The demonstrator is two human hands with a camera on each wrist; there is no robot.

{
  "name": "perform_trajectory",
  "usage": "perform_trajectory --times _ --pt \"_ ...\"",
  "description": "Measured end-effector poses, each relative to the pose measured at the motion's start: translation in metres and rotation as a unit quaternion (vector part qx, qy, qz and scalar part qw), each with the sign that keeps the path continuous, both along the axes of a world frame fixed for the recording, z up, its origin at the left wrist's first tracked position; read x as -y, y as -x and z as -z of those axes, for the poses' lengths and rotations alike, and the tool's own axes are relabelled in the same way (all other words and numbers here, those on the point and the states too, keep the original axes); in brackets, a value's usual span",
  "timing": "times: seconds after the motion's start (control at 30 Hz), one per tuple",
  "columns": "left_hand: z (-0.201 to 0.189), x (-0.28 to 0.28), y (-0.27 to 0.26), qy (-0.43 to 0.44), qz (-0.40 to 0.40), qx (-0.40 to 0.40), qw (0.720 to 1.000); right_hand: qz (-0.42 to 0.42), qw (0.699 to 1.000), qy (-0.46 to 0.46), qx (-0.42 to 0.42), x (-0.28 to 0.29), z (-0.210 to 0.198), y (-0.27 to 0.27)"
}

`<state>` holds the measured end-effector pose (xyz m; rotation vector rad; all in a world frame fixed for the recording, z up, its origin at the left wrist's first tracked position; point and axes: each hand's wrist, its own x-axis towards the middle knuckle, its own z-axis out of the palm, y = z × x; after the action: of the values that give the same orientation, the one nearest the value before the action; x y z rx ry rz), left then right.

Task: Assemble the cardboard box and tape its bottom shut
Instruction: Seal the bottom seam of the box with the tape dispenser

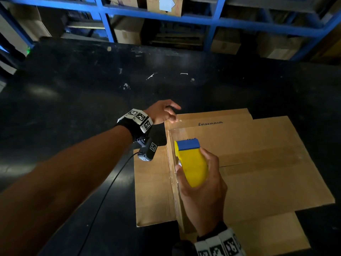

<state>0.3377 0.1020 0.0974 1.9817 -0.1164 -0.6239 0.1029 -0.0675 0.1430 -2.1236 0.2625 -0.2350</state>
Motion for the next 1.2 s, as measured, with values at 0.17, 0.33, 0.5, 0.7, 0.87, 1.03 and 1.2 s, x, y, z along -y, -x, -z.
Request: perform_trajectory --times 0.17,0.33,0.5,0.7,0.87,1.03,1.2 --pt "0.006 0.001 0.000 -0.016 0.005 -0.016 1.000 0.000 1.000 0.006 -0.008 0.000 0.003 0.002" --pt "0.014 0.001 0.005 -0.023 0.010 -0.035 0.999 0.001 1.000 0.007 -0.011 -0.001 0.007 0.004" --pt "0.026 0.001 0.010 -0.042 0.016 -0.072 0.996 -0.001 1.000 0.006 -0.018 0.000 0.008 0.004" --pt "0.022 -0.005 0.012 -0.107 0.000 0.047 0.993 -0.006 1.000 0.015 -0.021 0.000 0.007 0.002" --pt "0.012 -0.012 0.035 0.001 0.021 0.121 0.992 -0.011 1.000 0.014 -0.024 0.001 0.010 0.002" --pt "0.019 -0.016 0.049 -0.021 0.045 0.128 0.991 -0.018 0.999 0.014 -0.023 0.000 0.009 0.001" --pt "0.022 -0.014 0.051 -0.036 0.047 0.140 0.988 -0.027 0.999 0.011 -0.036 0.001 0.008 0.004"
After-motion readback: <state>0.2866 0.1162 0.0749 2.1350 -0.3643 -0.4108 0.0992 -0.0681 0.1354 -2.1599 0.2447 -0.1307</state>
